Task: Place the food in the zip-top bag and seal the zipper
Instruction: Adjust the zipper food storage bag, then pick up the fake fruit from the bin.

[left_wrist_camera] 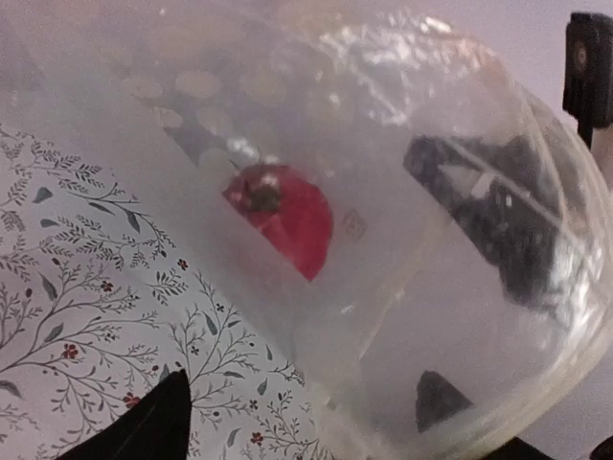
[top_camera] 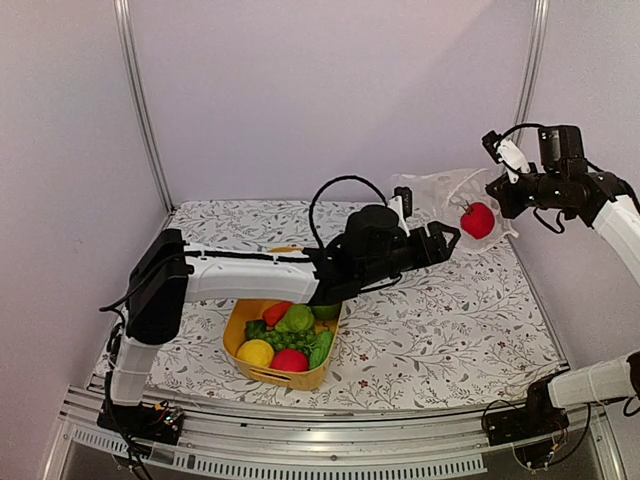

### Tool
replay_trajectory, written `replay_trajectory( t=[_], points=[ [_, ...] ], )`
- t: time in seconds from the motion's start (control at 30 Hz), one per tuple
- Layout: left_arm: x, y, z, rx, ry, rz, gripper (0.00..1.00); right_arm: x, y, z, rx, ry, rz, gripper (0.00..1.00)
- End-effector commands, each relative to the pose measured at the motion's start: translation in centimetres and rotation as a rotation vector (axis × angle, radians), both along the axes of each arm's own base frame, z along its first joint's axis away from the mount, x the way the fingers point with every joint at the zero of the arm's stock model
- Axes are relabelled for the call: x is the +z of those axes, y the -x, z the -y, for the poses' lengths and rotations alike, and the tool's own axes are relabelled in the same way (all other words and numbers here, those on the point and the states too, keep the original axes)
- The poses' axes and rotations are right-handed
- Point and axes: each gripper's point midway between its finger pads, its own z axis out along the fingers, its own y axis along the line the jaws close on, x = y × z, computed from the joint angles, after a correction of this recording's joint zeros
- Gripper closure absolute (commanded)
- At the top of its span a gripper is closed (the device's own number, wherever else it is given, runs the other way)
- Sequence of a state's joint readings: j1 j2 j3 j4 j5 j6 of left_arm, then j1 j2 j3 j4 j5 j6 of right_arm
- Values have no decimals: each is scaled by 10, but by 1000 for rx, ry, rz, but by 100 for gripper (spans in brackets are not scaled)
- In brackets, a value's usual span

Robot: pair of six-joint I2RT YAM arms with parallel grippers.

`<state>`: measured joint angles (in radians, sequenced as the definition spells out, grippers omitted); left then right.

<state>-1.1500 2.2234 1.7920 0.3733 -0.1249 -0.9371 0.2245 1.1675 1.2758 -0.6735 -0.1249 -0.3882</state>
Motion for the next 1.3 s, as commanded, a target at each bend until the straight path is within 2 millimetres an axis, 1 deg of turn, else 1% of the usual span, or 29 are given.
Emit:
replay_trajectory(
  t=[0.0,0.03,0.07,0.13,0.17,0.2,0.27,0.3,0.33,0.4,0.47,0.5,0.53,0.57,0.6,0.63,0.67,0.7,0.73,0.77,0.8,0.87,0.93,0.97,1.0,1.07,1.17,1.2,1.27],
  points=[
    [22,36,-16,-4,-178,261,12,-47,-4,34,-72,257,-198,100],
    [26,44,-20,0,-204,305,9,-65,-6,33,-64,273,-249,100],
    [35,52,-25,-1,-212,340,7,-77,-6,33,-62,277,-284,100],
    [36,63,-34,-19,-235,375,3,-100,-6,30,-58,265,-353,100],
    [35,68,-39,-36,-240,379,3,-102,-5,26,-50,246,-372,100],
    [34,73,-46,-52,-245,381,3,-102,-4,20,-30,213,-390,100],
    [28,80,-64,-64,-272,379,4,-93,-5,18,-38,190,-375,100],
    [17,81,-77,-59,-312,367,5,-87,-6,20,-53,194,-362,100],
    [11,80,-90,-45,-347,357,5,-85,-7,22,-59,199,-357,100],
    [3,74,-119,-11,-433,330,6,-80,-11,34,-105,254,-354,100],
    [-10,63,-152,57,-548,284,7,-67,-19,40,-130,274,-307,100],
    [-18,60,-169,85,-616,261,8,-57,-21,39,-127,268,-270,100],
    [-24,57,-186,114,-680,244,8,-55,-22,36,-117,252,-252,100],
    [-29,53,-202,156,-742,235,8,-60,-19,32,-102,235,-260,100],
    [-34,52,-216,183,-803,224,8,-75,-16,29,-91,238,-307,100],
    [-38,52,-229,200,-853,216,8,-89,-13,30,-93,259,-356,100],
    [-42,54,-239,206,-899,211,8,-103,-15,33,-111,281,-401,100],
    [-46,55,-249,208,-936,203,8,-108,-19,38,-132,293,-412,100],
    [-49,56,-256,206,-964,192,8,-104,-24,43,-144,294,-395,100],
    [-53,58,-264,202,-988,180,7,-85,-33,51,-169,281,-342,100],
    [-58,60,-269,195,-1002,168,7,-66,-40,57,-191,278,-294,100],
    [-67,61,-278,186,-1014,137,7,-37,-49,66,-226,293,-226,100],
    [-80,61,-283,161,-1016,101,7,-25,-53,69,-238,303,-200,100],
    [-86,62,-284,146,-1018,85,7,-27,-53,67,-229,297,-210,100],
    [-92,61,-284,133,-1027,76,6,-32,-52,64,-218,286,-226,100],
    [-101,61,-283,108,-1044,67,5,-51,-46,56,-190,250,-276,100],
    [-112,56,-279,78,-1048,57,3,-93,-31,38,-129,170,-365,100],
    [-116,53,-277,66,-1033,48,3,-111,-23,30,-95,140,-406,100],
    [-122,44,-271,40,-1003,34,2,-140,-9,15,-50,105,-468,100]
  ],
)
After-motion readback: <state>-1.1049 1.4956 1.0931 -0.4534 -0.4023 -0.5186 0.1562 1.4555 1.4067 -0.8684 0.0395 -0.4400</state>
